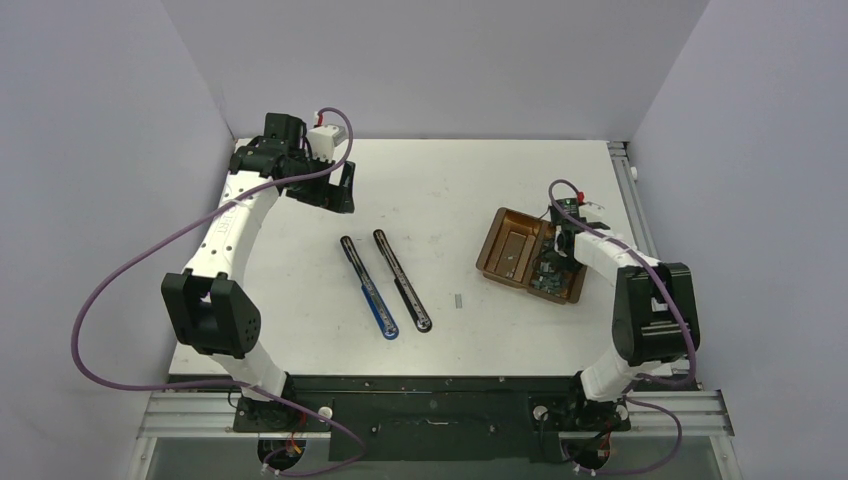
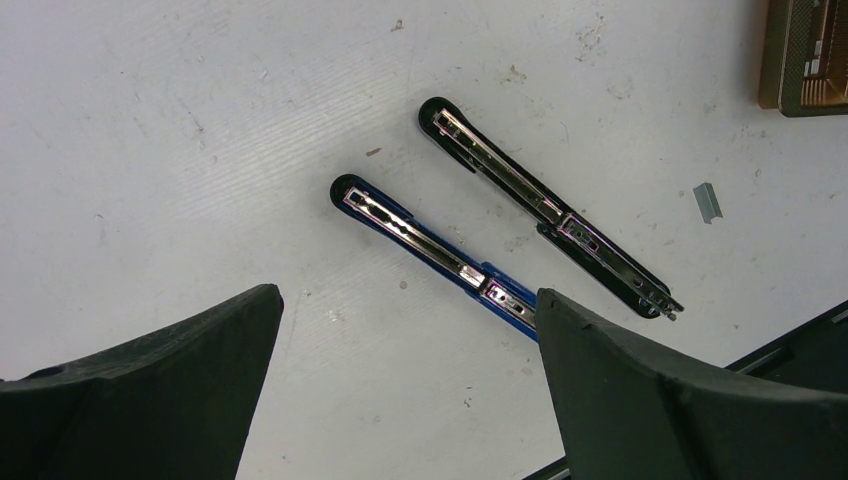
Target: Load the staples into the stapler
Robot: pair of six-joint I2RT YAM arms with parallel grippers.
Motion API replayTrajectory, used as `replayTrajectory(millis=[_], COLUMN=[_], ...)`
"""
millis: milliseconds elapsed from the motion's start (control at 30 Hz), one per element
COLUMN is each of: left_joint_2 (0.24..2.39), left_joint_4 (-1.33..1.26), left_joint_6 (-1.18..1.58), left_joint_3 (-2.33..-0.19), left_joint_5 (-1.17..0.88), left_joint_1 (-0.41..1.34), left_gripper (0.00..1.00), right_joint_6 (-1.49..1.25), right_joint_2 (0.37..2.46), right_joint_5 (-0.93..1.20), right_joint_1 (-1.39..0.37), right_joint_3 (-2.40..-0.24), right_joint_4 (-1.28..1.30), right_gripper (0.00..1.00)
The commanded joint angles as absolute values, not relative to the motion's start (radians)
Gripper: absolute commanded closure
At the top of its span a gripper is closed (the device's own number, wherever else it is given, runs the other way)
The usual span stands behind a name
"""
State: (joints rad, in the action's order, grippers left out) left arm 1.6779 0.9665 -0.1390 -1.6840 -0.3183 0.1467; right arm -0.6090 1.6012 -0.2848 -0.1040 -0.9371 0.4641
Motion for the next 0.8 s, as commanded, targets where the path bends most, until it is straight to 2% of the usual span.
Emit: replayTrajectory(millis=[0, 433, 633, 767], left_joint_2=[1.679, 1.675, 1.668, 1.667], left_joint_4=[0.962, 0.964, 0.966, 0.968], left_joint_6=[-0.137, -0.137, -0.141, -0.140], left_joint_3=[-1.717, -1.715, -1.712, -1.713], left_joint_5=[-0.318, -0.317, -0.313, -0.316], left_joint_1=[0.137, 0.138, 0.137, 0.134], left_gripper=[0.04, 0.04, 0.04, 0.04], right_joint_6=[-0.600, -0.607, -0.610, -0.611], right_joint_2=[1.626, 1.690, 1.700, 1.684], right_joint_5=[-0.322, -0.302, -0.280, -0.274], right_joint_1=[-0.080, -0.058, -0.057, -0.057], right_joint_3=[-0.927, -0.949, -0.924, -0.891], right_joint_4=[0.405, 0.357, 0.338, 0.325], right_gripper=[0.63, 0.64, 0.77, 0.82])
